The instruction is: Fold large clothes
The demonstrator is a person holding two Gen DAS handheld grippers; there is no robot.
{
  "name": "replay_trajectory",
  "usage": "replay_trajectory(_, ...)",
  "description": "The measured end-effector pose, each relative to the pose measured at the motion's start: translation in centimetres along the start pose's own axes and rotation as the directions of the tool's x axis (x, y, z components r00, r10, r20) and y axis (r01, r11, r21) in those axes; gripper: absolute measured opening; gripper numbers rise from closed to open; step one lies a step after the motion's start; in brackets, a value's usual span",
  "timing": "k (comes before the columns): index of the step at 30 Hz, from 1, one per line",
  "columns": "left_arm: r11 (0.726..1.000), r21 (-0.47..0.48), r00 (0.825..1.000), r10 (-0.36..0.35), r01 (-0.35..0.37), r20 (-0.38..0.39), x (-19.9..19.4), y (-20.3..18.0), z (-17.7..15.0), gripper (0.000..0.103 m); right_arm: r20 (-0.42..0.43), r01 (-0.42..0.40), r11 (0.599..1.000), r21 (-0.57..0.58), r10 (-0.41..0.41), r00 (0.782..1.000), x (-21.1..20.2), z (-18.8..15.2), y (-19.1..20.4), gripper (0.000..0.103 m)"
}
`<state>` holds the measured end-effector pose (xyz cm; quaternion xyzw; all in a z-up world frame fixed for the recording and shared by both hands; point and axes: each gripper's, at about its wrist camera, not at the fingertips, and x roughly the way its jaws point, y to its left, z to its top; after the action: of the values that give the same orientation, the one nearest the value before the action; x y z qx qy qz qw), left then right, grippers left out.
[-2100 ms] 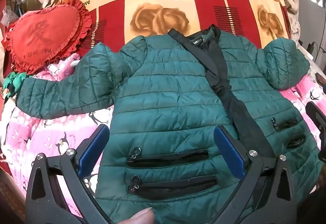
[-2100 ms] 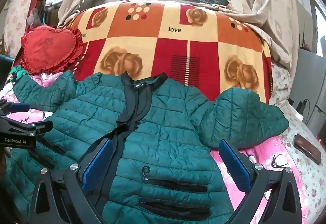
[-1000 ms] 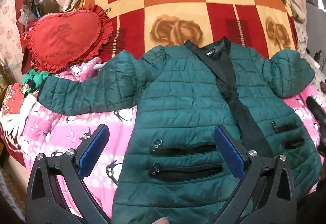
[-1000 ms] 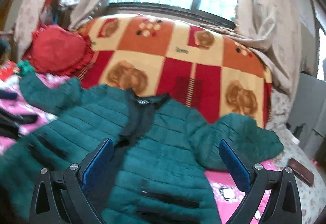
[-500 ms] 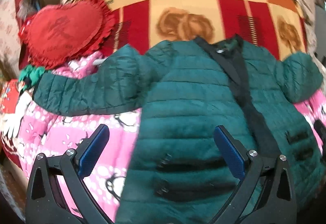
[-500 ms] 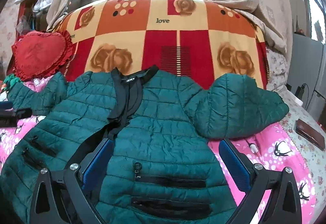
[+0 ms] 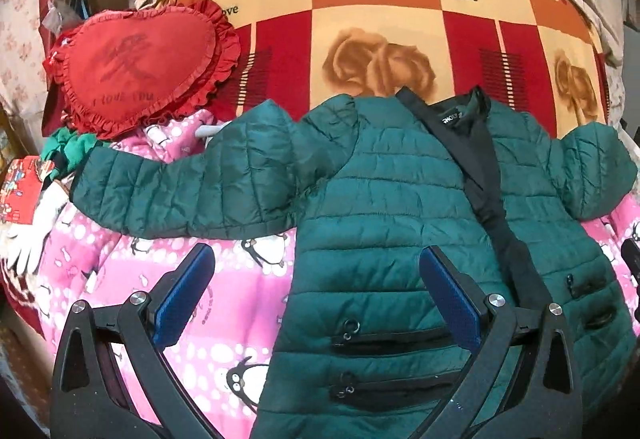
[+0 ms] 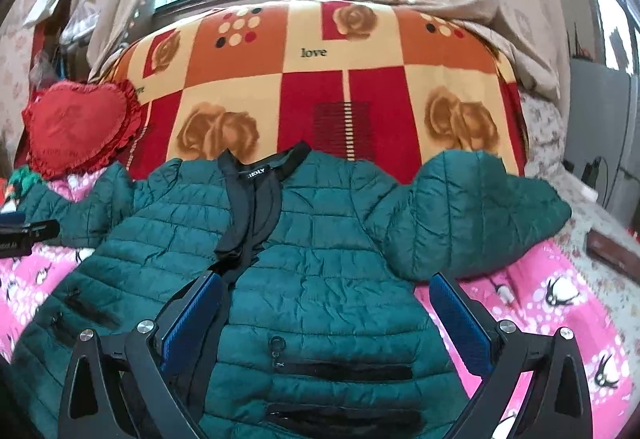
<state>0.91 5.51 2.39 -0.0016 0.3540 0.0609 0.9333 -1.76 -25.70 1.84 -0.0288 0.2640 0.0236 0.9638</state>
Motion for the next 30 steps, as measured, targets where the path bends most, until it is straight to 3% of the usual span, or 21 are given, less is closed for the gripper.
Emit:
replay_trajectory(9, 1.0, 0.009, 1.0, -0.008, 0.008, 0.013, 0.5, 2.0, 1.0, 0.103, -0.011, -0.003, 1.0, -0.012, 0.003, 1.0, 0.1, -0.3, 0.1, 0.102)
replay_trajectory(11, 0.999, -0.007, 0.999, -0.043, 0.043, -0.009, 1.5, 3.6, 1.5, 0.103, -0.014, -0.008, 1.0, -0.015, 0.008, 1.0, 0.0, -0.3, 0.2, 0.102)
replay_trajectory(17, 0.991, -0.124, 0.996, -0.064, 0.055, -0.07, 4.8, 12.5, 2.3, 0.103, -0.021, -0.028, 1.0, 0.0, 0.028, 0.999, 0.0, -0.4, 0.2, 0.102)
replay_trajectory(22, 0.962, -0.256, 0.994, -0.106, 0.092, -0.041, 7.5, 20.7, -0.2, 0.103, -0.04, -0.043, 0.999, -0.012, 0.042, 0.998, 0.3, -0.5, 0.9, 0.102)
replay_trajectory(27, 0.92, -0.384, 0.997, -0.074, 0.079, 0.028, 9.6, 27.9, -2.3, 0.102, -0.053, -0.047, 0.998, -0.044, 0.044, 0.998, 0.6, -0.7, 1.7, 0.102)
replay_trajectory(29, 0.889, -0.446, 0.994, -0.083, 0.105, 0.068, 10.4, 30.3, -2.4, 0.102, -0.061, -0.051, 0.997, -0.05, 0.048, 0.997, 0.8, -0.8, 1.9, 0.102)
replay_trajectory(30, 0.86, -0.492, 0.991, -0.101, 0.131, 0.088, 10.9, 31.6, -2.5, 0.099, -0.065, -0.052, 0.997, -0.054, 0.049, 0.997, 1.1, -0.8, 2.1, 0.102)
